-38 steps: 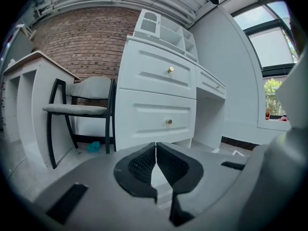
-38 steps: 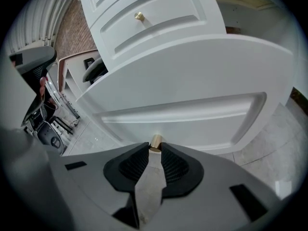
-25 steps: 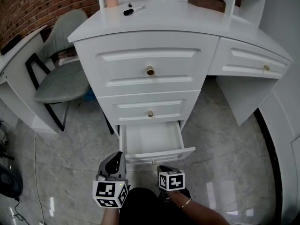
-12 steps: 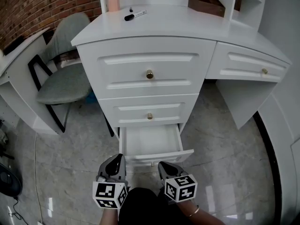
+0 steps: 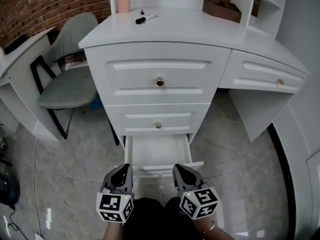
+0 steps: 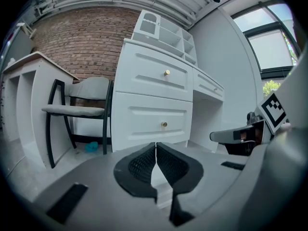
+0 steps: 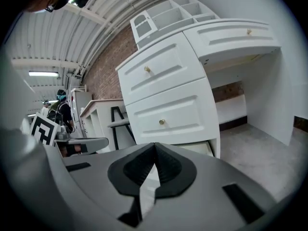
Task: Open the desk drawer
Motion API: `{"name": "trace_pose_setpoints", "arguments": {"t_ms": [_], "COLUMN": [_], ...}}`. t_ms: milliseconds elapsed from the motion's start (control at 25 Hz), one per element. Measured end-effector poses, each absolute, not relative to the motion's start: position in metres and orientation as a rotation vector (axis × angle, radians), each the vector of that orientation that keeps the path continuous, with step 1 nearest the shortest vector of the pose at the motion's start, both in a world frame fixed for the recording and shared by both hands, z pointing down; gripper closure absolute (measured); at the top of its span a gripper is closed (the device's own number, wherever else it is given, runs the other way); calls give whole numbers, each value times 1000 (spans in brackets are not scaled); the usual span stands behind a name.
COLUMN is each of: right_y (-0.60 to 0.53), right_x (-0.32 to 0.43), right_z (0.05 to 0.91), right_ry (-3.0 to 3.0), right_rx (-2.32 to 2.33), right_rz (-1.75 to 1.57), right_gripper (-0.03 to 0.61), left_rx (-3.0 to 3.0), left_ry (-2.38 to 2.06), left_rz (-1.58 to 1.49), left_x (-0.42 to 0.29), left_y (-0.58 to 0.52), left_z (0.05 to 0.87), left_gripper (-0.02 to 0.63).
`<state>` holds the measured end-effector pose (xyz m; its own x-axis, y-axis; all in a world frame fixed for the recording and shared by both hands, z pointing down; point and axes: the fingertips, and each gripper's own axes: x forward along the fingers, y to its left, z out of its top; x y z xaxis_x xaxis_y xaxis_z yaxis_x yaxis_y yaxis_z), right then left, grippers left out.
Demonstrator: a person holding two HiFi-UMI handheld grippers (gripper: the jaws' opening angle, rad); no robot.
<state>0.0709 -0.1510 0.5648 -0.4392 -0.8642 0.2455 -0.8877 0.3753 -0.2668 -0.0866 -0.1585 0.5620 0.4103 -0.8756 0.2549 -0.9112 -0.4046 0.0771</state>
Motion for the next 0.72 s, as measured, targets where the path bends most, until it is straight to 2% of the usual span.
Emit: {"name": "trace_pose_setpoints", "arguments": {"t_ms": [720], "right_y": [-153], "right_x": [79], "right_z": [534], "right_ry": [-2556], "right_rx": [1679], "right_rz": [249], "right_gripper": [574], "left_rx": [2472], "left_ry": [-1583], "left_rz": [268], "left_x": [-84], "left_y": [-157], "left_z": [561], "left_gripper": [603]}}
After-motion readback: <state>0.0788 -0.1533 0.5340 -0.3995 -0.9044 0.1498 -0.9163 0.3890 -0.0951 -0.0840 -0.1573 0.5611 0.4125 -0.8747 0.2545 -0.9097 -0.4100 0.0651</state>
